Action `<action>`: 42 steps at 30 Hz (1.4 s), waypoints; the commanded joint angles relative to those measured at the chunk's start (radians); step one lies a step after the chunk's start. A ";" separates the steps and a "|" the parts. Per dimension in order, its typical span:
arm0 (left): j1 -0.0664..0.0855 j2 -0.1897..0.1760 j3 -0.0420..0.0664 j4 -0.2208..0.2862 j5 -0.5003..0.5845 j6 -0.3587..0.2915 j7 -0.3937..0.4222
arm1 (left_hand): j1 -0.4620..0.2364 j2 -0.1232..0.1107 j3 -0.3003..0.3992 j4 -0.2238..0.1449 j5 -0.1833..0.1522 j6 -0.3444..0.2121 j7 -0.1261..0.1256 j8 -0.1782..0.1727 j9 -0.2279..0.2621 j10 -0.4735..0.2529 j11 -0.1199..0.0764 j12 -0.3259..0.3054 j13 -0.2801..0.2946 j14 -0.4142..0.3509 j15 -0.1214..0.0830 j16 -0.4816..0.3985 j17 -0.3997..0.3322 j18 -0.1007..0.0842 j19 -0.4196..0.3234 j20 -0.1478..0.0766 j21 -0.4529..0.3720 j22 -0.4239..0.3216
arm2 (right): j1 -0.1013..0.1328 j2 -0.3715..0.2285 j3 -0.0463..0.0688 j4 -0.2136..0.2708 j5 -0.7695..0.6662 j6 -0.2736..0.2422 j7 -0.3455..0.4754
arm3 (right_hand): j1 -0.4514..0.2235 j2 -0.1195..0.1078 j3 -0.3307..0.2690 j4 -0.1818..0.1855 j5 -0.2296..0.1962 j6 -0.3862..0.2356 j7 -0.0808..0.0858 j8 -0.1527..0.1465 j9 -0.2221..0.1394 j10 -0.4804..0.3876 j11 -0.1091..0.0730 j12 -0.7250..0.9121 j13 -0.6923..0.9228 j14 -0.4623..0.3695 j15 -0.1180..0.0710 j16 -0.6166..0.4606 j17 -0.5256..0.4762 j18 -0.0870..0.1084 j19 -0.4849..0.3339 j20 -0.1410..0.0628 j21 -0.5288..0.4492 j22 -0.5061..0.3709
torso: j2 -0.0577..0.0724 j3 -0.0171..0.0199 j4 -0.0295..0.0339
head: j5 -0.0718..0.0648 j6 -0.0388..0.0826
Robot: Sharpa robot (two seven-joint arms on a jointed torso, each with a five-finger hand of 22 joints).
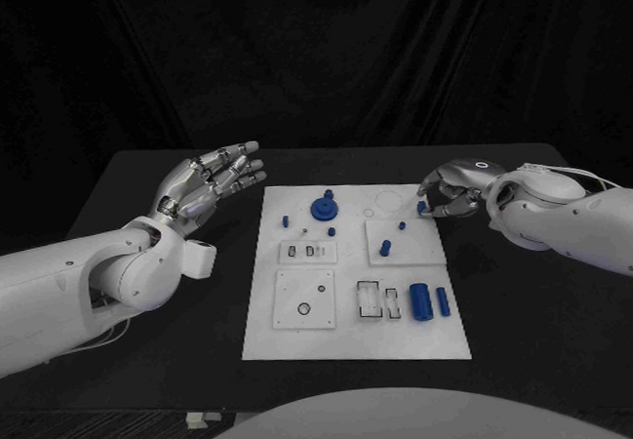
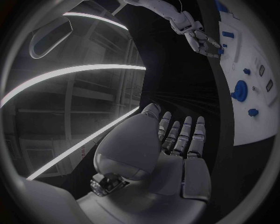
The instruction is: Assemble the parts on the task board
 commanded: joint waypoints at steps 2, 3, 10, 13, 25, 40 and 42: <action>-0.001 0.000 0.001 0.002 -0.001 0.016 0.018 | 0.009 0.002 0.006 0.003 0.006 -0.008 0.001 0.000 -0.001 0.000 0.007 0.005 -0.001 -0.001 0.005 0.007 0.001 -0.016 0.007 -0.001 0.004 0.001 | -0.003 0.004 0.000 -0.006 -0.005 0.010 -0.022 | 0.010 0.000 0.007 0.000 0.004 0.004 0.003 0.005 0.002 0.104 -0.003 0.004 0.263 0.103 -0.005 0.003 0.263 -0.002 0.059 -0.005 -0.003 0.235 | 0.000 0.0000 0.0001 | -0.001 0.000; -0.001 0.001 0.001 0.002 -0.001 0.016 0.018 | 0.009 0.002 0.006 0.003 0.006 -0.008 0.001 0.000 -0.001 0.000 0.007 0.005 -0.001 -0.001 0.005 0.007 0.001 -0.016 0.007 -0.001 0.004 0.001 | -0.003 0.006 0.000 -0.008 -0.005 0.011 -0.023 | 0.010 0.000 0.007 0.000 0.004 0.004 0.003 0.005 0.002 0.104 -0.003 0.004 0.263 0.103 -0.005 0.003 0.263 -0.002 0.059 -0.005 -0.003 0.235 | 0.000 0.0000 0.0000 | -0.001 0.000; -0.001 0.001 0.001 0.001 -0.001 0.018 0.017 | 0.009 0.001 0.007 0.002 0.006 -0.008 0.003 0.000 -0.001 0.000 0.007 0.005 -0.001 -0.001 0.006 0.007 0.001 -0.017 0.007 -0.001 0.004 0.001 | -0.005 0.013 0.001 -0.018 -0.005 0.018 -0.023 | 0.021 0.002 0.009 -0.002 0.005 0.017 0.004 0.018 0.008 0.104 -0.002 0.004 0.263 0.103 -0.003 0.003 0.263 -0.002 0.059 -0.004 -0.004 0.234 | 0.000 -0.0001 0.0001 | -0.001 0.000; -0.001 0.001 0.001 0.001 -0.001 0.018 0.017 | 0.009 0.001 0.007 0.002 0.006 -0.008 0.003 0.000 -0.001 0.000 0.007 0.005 -0.001 -0.001 0.006 0.007 0.001 -0.017 0.007 -0.001 0.004 0.001 | -0.006 0.016 0.001 -0.021 -0.005 0.022 -0.023 | 0.024 0.002 0.010 -0.002 0.005 0.022 0.004 0.022 0.010 0.104 -0.002 0.004 0.263 0.103 -0.003 0.003 0.263 -0.002 0.058 -0.003 -0.005 0.234 | 0.000 -0.0003 -0.0001 | 0.000 0.000; -0.001 0.002 0.001 0.002 -0.001 0.020 0.015 | 0.009 0.001 0.007 0.002 0.006 -0.008 0.003 0.000 -0.001 0.000 0.007 0.005 -0.001 -0.001 0.006 0.007 0.001 -0.017 0.007 -0.001 0.004 0.001 | -0.011 0.027 0.001 -0.033 -0.005 0.025 -0.020 | 0.042 0.008 0.015 -0.004 0.053 0.052 0.006 0.051 0.024 0.104 0.000 0.004 0.263 0.103 -0.002 0.003 0.263 -0.002 0.057 -0.002 -0.007 0.234 | 0.000 -0.0001 0.0006 | -0.001 0.000; -0.002 0.003 0.001 0.002 -0.001 0.022 0.013 | 0.009 0.001 0.007 0.002 0.006 -0.008 0.003 0.000 -0.001 0.000 0.007 0.005 -0.001 -0.001 0.006 0.007 0.001 -0.017 0.007 -0.001 0.004 0.001 | -0.012 0.030 0.001 -0.041 -0.005 0.014 -0.016 | 0.060 0.019 0.027 -0.013 0.132 0.087 0.002 0.090 0.050 0.104 -0.003 0.004 0.263 0.103 -0.004 0.003 0.263 -0.001 0.056 -0.003 -0.010 0.233 | -0.001 0.0003 0.0000 | -0.001 0.000; -0.002 0.003 0.001 0.002 -0.001 0.022 0.013 | 0.009 0.001 0.007 0.002 0.006 -0.008 0.003 0.000 -0.001 0.000 0.007 0.005 -0.001 -0.001 0.006 0.007 0.001 -0.017 0.007 -0.001 0.004 0.001 | -0.012 0.030 0.001 -0.041 -0.005 0.007 -0.015 | 0.059 0.026 0.029 -0.013 0.131 0.099 0.000 0.102 0.059 0.104 -0.004 0.004 0.263 0.103 -0.005 0.003 0.263 -0.001 0.056 -0.004 -0.011 0.233 | -0.001 0.0003 0.0001 | 0.000 0.000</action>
